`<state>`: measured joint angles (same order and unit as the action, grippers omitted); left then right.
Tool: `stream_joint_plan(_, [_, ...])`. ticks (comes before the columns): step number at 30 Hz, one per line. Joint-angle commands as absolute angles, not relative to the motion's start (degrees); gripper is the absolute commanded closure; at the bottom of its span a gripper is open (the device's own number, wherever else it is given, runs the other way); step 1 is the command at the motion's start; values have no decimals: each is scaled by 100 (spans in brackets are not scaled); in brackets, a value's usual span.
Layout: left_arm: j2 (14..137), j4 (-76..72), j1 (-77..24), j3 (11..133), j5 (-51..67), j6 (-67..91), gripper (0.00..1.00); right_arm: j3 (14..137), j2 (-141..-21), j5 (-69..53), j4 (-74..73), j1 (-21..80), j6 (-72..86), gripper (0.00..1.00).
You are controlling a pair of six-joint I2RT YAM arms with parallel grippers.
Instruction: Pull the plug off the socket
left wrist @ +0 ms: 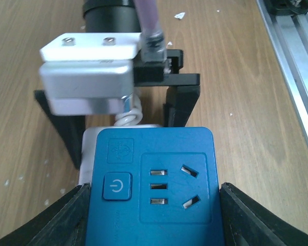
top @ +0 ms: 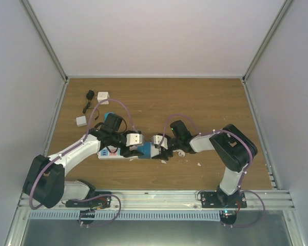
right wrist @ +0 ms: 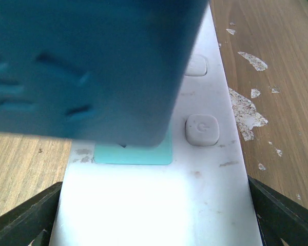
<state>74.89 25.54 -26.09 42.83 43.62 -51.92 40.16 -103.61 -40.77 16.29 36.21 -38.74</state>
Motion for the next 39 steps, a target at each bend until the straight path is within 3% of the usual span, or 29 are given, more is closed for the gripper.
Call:
stream_joint_plan(1, [7174,2783,-2281,4299,4539,-5484,75,3946,-10441,-3674,1564,3577,-4014,65])
stream_joint_plan(23, [7012,4201,913,5065,5330,-5240,74,3918,-10379,-3717,1496,3573,-4103,59])
stream_joint_plan(31, [8058,4675,2665,5331,6016,-5176,73,3906,-10362,-3755,1483,3579,-4140,57])
stream_joint_plan(39, [9060,4643,3357,5449,6148,-5209,72,3919,-10380,-3779,1459,3576,-4151,56])
